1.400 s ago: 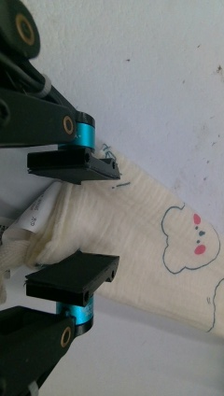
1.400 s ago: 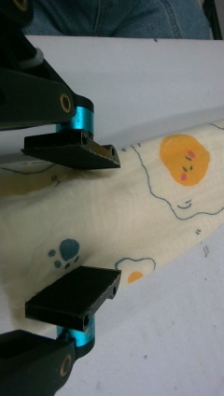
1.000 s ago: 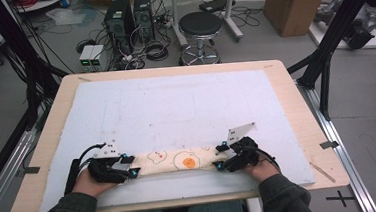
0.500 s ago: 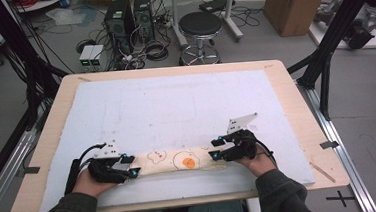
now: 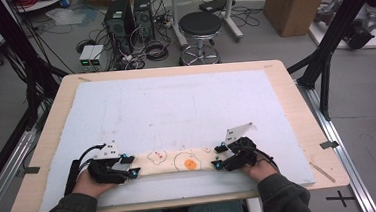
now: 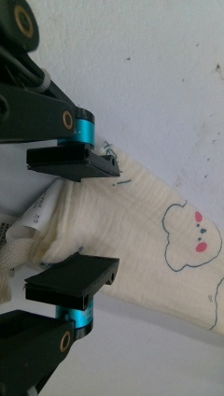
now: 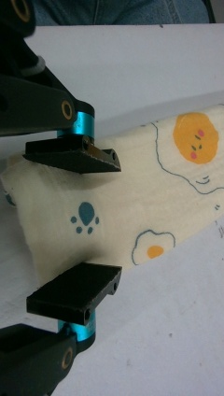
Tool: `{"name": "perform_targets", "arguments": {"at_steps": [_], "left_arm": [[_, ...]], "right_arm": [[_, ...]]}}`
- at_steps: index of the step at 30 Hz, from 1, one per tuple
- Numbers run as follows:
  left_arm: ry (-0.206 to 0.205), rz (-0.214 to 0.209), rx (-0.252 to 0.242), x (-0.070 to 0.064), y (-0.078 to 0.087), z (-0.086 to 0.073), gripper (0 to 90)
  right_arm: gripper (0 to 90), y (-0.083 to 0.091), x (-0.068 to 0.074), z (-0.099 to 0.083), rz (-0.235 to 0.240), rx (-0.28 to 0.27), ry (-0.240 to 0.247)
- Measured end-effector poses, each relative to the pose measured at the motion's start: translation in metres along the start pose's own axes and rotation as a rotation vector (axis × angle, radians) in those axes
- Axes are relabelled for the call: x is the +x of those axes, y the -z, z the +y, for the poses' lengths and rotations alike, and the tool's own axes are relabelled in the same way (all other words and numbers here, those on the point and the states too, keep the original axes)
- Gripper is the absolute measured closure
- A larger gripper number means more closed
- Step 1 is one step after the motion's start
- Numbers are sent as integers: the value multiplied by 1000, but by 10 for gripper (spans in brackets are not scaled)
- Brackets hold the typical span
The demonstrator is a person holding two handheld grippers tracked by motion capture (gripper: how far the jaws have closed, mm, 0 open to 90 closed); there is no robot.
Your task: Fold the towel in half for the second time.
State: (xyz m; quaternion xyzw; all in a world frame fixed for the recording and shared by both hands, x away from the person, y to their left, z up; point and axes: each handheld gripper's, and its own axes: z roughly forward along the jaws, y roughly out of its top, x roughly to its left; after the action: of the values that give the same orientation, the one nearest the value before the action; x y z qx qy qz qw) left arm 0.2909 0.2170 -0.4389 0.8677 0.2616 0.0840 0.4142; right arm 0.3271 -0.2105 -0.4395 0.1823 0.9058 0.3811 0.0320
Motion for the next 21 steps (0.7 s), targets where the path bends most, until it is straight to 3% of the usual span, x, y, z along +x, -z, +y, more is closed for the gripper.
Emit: {"name": "perform_targets", "arguments": {"at_steps": [13, 17, 21], "left_arm": [[-13, 38, -20, -6, -1, -3, 498], [-10, 40, -17, -6, -1, -3, 497], [-13, 39, -11, -5, -1, -2, 496]], "right_arm": [[426, -1, 1, -7, -20, -48, 13], [373, 1, -1, -5, 3, -58, -8], [373, 11, -4, -4, 32, -107, -31]]}}
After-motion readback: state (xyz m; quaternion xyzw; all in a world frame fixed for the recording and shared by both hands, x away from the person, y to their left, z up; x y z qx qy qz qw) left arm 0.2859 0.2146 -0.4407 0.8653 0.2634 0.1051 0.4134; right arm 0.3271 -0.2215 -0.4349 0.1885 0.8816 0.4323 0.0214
